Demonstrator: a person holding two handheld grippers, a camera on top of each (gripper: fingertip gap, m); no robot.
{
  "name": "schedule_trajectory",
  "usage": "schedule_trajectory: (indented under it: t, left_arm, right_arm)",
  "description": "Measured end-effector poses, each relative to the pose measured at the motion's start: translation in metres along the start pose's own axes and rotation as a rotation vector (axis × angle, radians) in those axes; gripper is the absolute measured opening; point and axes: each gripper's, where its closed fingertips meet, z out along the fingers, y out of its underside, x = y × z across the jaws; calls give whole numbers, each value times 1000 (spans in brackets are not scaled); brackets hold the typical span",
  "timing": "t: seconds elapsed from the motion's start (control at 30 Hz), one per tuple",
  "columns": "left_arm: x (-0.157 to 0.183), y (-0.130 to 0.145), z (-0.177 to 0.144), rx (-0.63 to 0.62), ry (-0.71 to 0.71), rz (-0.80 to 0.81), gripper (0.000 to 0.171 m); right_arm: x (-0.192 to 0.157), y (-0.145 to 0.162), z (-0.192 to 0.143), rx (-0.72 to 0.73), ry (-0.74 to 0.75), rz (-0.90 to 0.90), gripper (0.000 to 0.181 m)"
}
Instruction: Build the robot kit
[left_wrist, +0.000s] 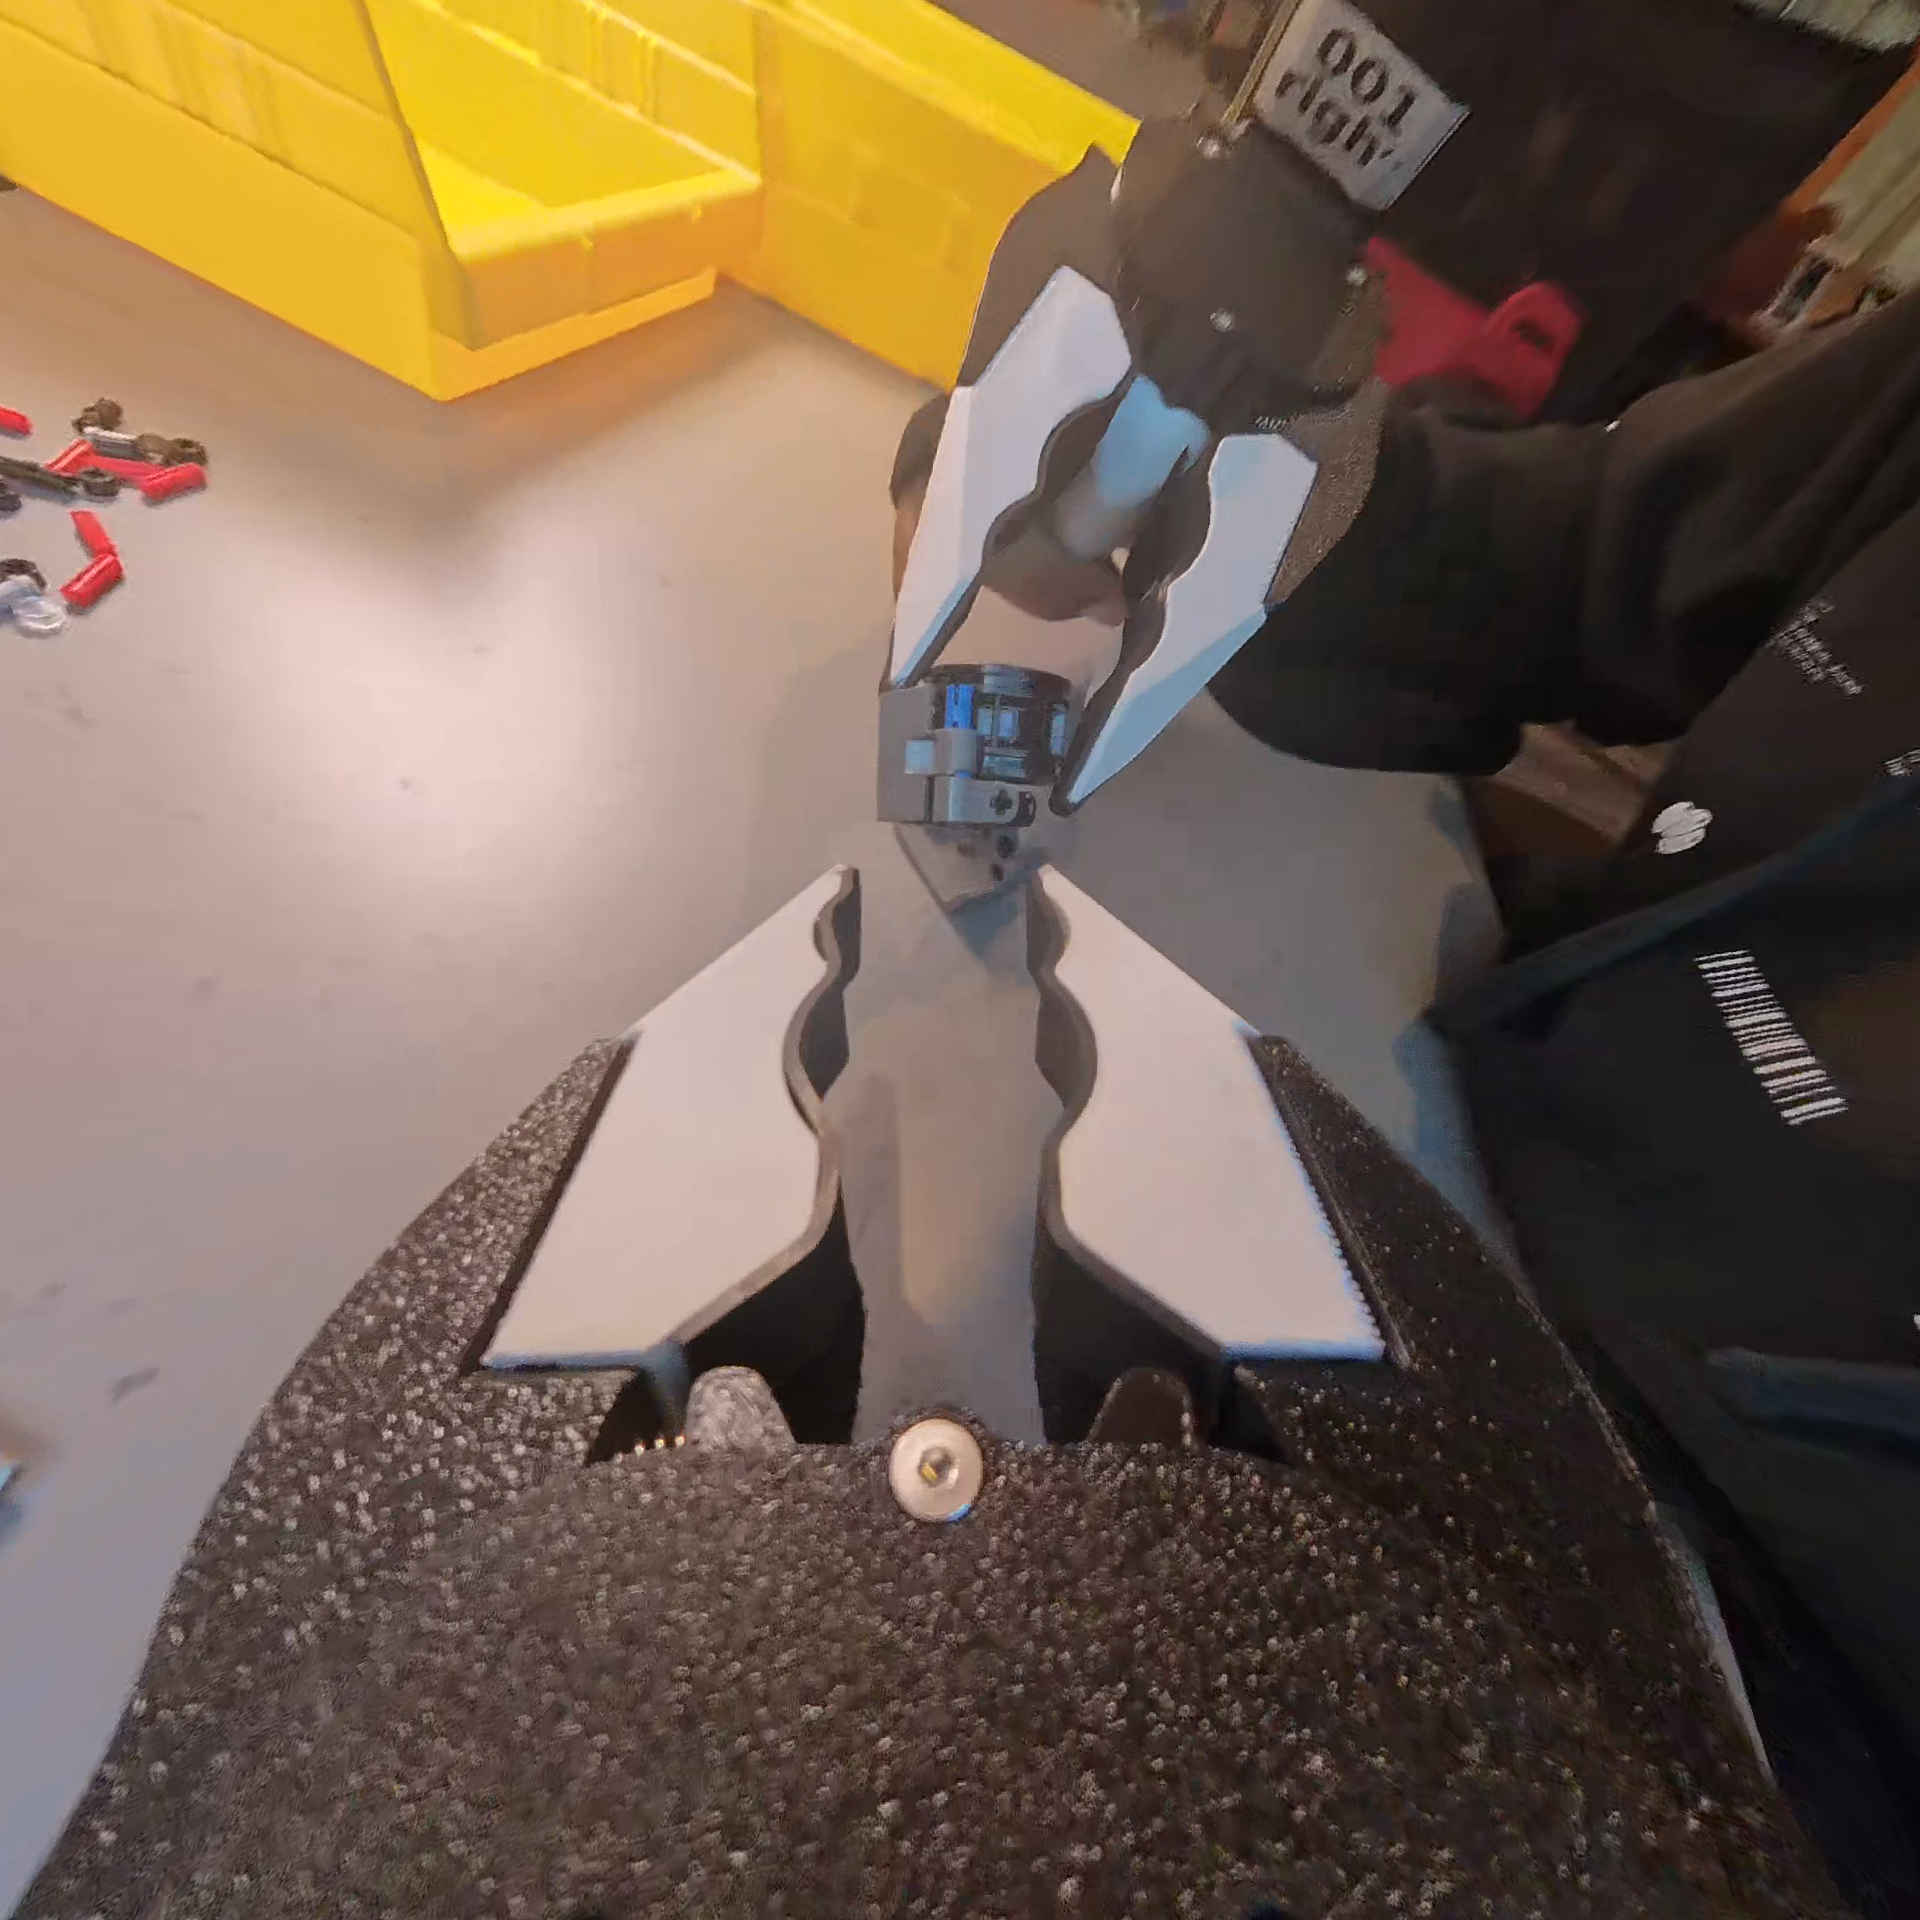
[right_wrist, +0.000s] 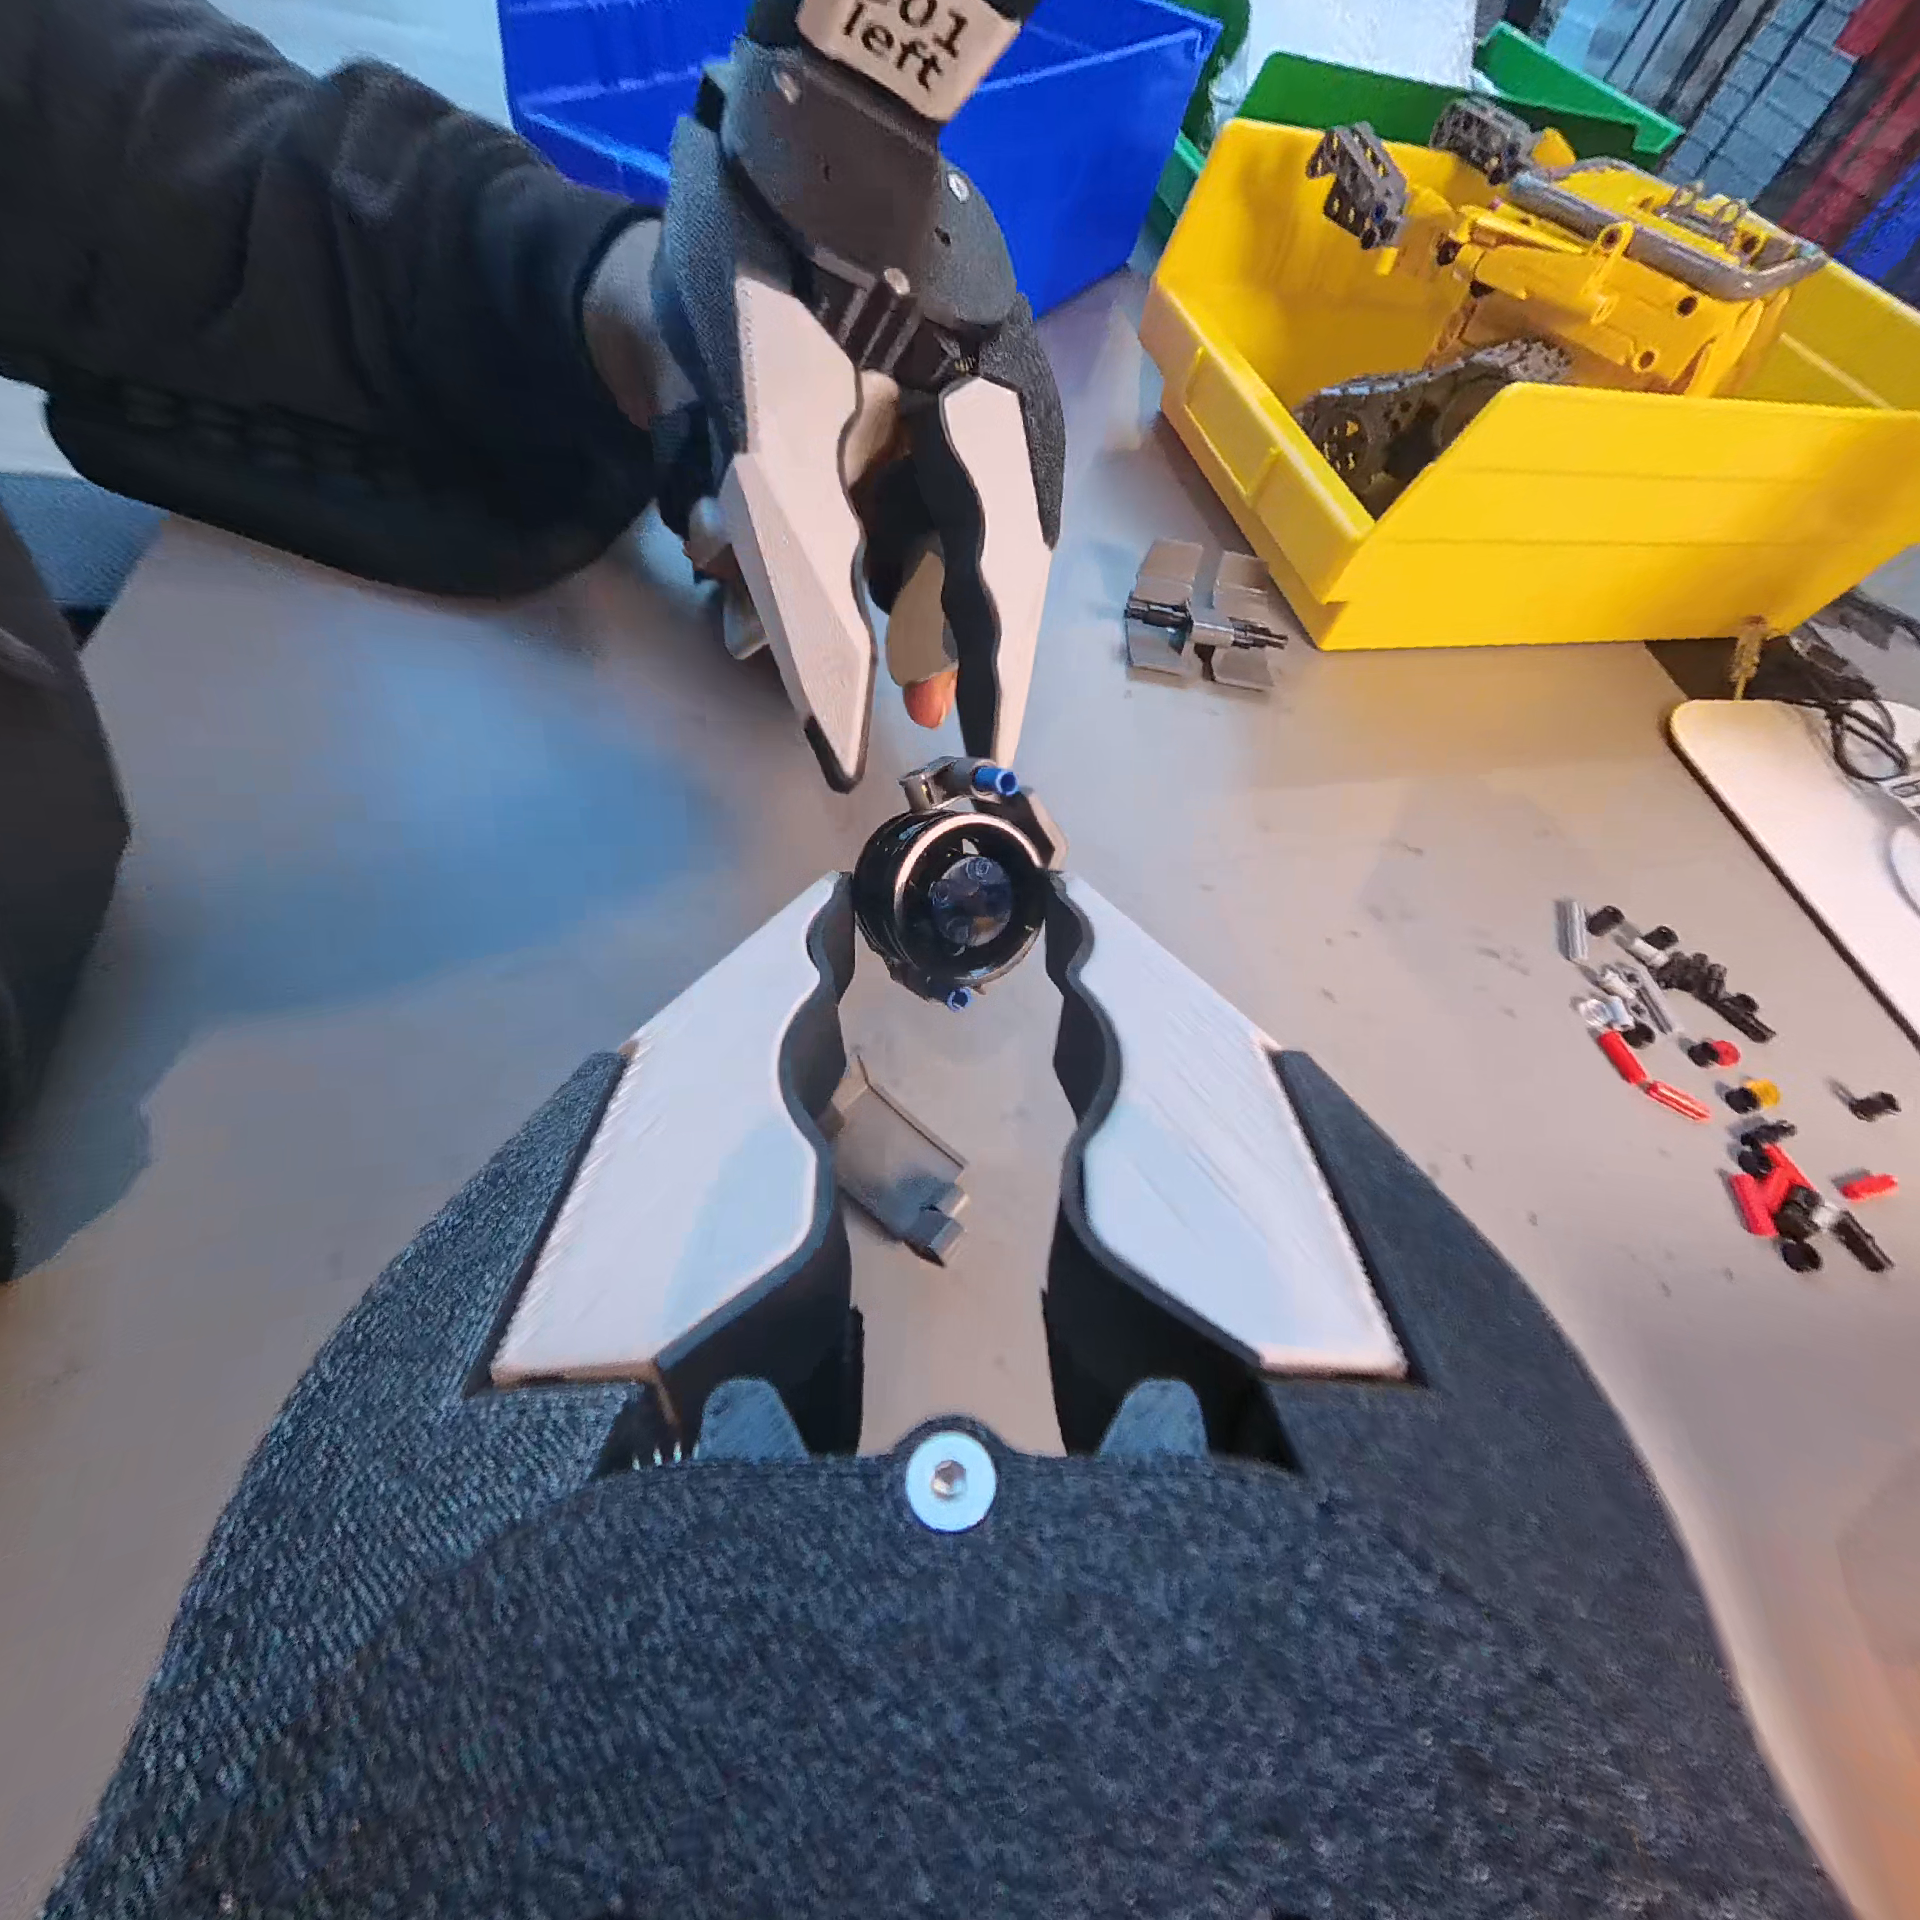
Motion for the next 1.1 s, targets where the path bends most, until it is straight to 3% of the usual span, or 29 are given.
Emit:
schedule_trajectory:
  t: [0.23, 0.37, 0.53, 0.63, 0.8, 0.9, 1.1]
  left_arm:
    - [-17, 20, 6, -149, -159, 123, 26]
    - [-21, 18, 4, -138, -168, 65, 21]
    - [-21, -6, -9, 57, -43, -246, 26]
    - [-20, -14, -13, 124, 0, -335, 26]
    - [-7, -28, -14, 198, 74, -352, 18]
    - [0, -37, -18, 242, 125, -352, 25]
    - [1, -43, -22, 279, 83, -315, 20]
  right_arm:
    - [3, 25, 19, -248, 78, -257, 36]
    - [2, 29, 27, -282, 89, -337, 36]
    - [10, 7, 24, -157, 205, -442, 36]
    - [14, -10, 20, -94, 296, -528, 36]
    - [16, -27, 13, -44, 411, -700, 36]
    - [16, -32, 10, -33, 459, -783, 36]
    - [14, -40, 8, -18, 535, -901, 36]
